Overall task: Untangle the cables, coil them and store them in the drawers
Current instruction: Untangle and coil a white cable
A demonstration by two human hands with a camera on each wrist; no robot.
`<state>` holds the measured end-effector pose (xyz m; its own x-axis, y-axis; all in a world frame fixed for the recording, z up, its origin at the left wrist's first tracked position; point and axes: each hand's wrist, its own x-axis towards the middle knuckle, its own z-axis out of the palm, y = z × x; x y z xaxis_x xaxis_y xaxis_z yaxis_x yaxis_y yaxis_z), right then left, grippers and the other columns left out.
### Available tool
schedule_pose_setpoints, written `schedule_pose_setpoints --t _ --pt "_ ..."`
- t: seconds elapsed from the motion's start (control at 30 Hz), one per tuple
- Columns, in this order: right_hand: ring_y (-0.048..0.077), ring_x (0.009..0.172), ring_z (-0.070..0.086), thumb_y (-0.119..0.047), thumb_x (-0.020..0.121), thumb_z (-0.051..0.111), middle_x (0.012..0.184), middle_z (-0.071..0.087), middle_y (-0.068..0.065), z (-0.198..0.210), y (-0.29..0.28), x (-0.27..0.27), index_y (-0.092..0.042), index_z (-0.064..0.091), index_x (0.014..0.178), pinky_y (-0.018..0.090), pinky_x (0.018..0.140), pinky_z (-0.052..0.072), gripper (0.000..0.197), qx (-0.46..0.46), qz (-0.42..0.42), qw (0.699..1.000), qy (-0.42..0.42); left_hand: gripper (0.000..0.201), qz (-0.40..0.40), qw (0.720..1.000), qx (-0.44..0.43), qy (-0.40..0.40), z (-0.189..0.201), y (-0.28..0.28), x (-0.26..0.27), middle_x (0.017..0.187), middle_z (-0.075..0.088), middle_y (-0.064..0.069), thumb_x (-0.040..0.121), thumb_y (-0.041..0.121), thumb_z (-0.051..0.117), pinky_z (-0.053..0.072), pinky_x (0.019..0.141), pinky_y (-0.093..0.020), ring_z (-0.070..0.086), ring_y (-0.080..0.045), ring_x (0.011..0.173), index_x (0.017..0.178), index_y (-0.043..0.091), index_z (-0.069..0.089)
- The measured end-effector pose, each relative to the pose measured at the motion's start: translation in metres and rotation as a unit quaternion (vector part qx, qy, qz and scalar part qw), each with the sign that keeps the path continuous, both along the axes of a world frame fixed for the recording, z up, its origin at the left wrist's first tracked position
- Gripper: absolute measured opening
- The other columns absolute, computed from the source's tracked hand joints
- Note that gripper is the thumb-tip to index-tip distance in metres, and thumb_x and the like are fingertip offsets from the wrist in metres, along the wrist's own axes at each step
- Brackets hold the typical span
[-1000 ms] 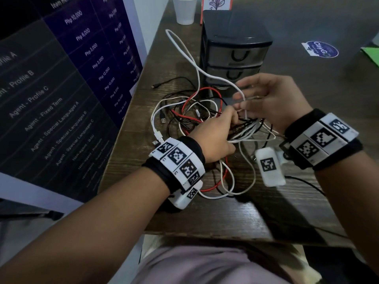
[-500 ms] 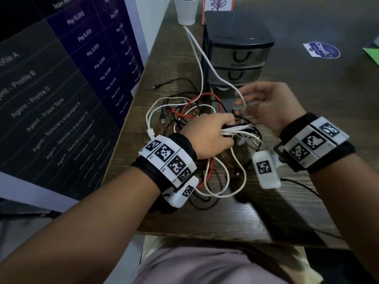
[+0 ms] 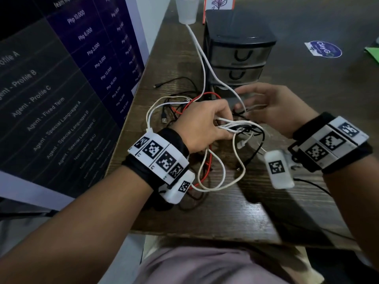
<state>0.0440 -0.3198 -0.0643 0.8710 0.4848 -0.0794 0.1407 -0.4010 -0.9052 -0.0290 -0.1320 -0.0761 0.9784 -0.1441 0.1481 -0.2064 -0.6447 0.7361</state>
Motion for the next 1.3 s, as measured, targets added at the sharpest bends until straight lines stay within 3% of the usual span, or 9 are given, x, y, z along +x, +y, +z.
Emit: schedule_pose_setpoints --t 0.13,0.27,0.43,0.67,0.8,0.9,1.03,1.2,1.3 --pt "0.012 0.068 0.066 0.012 0.082 0.068 0.092 0.075 -0.001 -0.001 0.001 0.0 -0.028 0.066 0.107 0.03 0.059 0.054 0.047 0.02 -0.018 1.0 -0.009 0.02 -0.012 0.999 0.039 -0.025 -0.001 0.0 -0.004 0.082 0.058 0.01 0.074 0.015 0.079 0.039 0.067 -0.016 0.052 -0.003 0.077 0.078 0.02 0.06" --pt "0.028 0.079 0.068 0.009 0.083 0.069 0.096 0.075 0.001 -0.002 0.003 -0.002 -0.022 0.067 0.114 0.043 0.069 0.056 0.044 -0.003 -0.015 1.0 -0.022 0.037 0.004 0.996 0.063 -0.057 0.002 -0.002 -0.007 0.1 0.049 0.003 0.069 0.008 0.073 0.042 0.076 -0.024 0.05 -0.012 0.091 0.097 0.024 0.056" --pt "0.007 0.069 0.069 -0.006 0.082 0.076 0.09 0.075 0.0 -0.001 0.005 -0.001 -0.024 0.066 0.112 0.02 0.058 0.053 0.036 -0.025 -0.029 0.999 -0.032 0.031 0.039 0.994 0.057 -0.079 0.005 0.004 -0.006 0.096 0.042 0.006 0.069 0.02 0.085 0.039 0.072 -0.012 0.044 -0.006 0.085 0.085 0.021 0.059" --pt "0.002 0.093 0.067 -0.03 0.089 0.071 0.1 0.072 -0.014 0.0 0.007 -0.003 -0.033 0.064 0.114 0.026 0.084 0.049 0.027 -0.117 0.006 0.99 -0.077 0.02 0.003 0.997 0.077 -0.023 0.009 0.004 -0.007 0.098 0.052 0.006 0.071 0.034 0.085 0.042 0.081 -0.027 0.05 -0.011 0.095 0.078 0.025 0.069" --pt "0.0 0.096 0.064 -0.032 0.094 0.063 0.101 0.069 -0.014 0.0 0.006 -0.003 -0.029 0.066 0.115 0.024 0.087 0.049 0.021 -0.099 0.001 0.989 -0.113 0.02 -0.029 0.997 0.069 -0.015 0.006 0.004 -0.009 0.104 0.05 0.003 0.077 0.035 0.08 0.032 0.085 -0.013 0.043 -0.013 0.103 0.083 0.023 0.064" --pt "-0.007 0.088 0.062 -0.034 0.098 0.058 0.092 0.069 -0.018 0.005 0.008 -0.006 -0.03 0.068 0.104 0.018 0.081 0.047 0.013 0.001 -0.011 0.988 -0.153 0.02 -0.023 0.998 0.028 -0.055 0.007 0.004 -0.008 0.098 0.053 0.001 0.082 0.033 0.076 0.04 0.085 -0.02 0.048 -0.013 0.096 0.083 0.021 0.06" --pt "0.005 0.078 0.064 -0.03 0.092 0.067 0.082 0.07 -0.009 0.014 0.006 -0.014 -0.02 0.067 0.093 0.019 0.074 0.051 0.01 0.092 0.106 0.981 -0.131 0.015 0.004 0.995 -0.059 -0.082 0.014 0.004 -0.007 0.08 0.063 -0.005 0.095 0.025 0.062 0.051 0.069 -0.04 0.06 -0.016 0.073 0.093 0.012 0.055" --pt "0.002 0.062 0.061 -0.034 0.07 0.079 0.068 0.068 -0.008 0.019 0.006 -0.017 -0.013 0.07 0.081 0.011 0.063 0.047 0.024 -0.048 0.157 0.983 -0.082 0.008 -0.006 0.994 -0.094 -0.059 0.014 0.004 -0.009 0.071 0.059 -0.006 0.103 0.012 0.045 0.054 0.059 -0.043 0.062 -0.021 0.059 0.104 0.016 0.052" --pt "0.006 0.057 0.057 -0.044 0.067 0.08 0.063 0.066 -0.007 0.018 0.007 -0.016 -0.024 0.073 0.075 0.015 0.06 0.046 0.022 -0.137 0.141 0.976 -0.095 0.01 0.012 0.987 -0.144 -0.067 0.014 0.002 -0.01 0.072 0.055 -0.005 0.105 0.012 0.039 0.053 0.053 -0.045 0.062 -0.03 0.056 0.102 0.018 0.045"
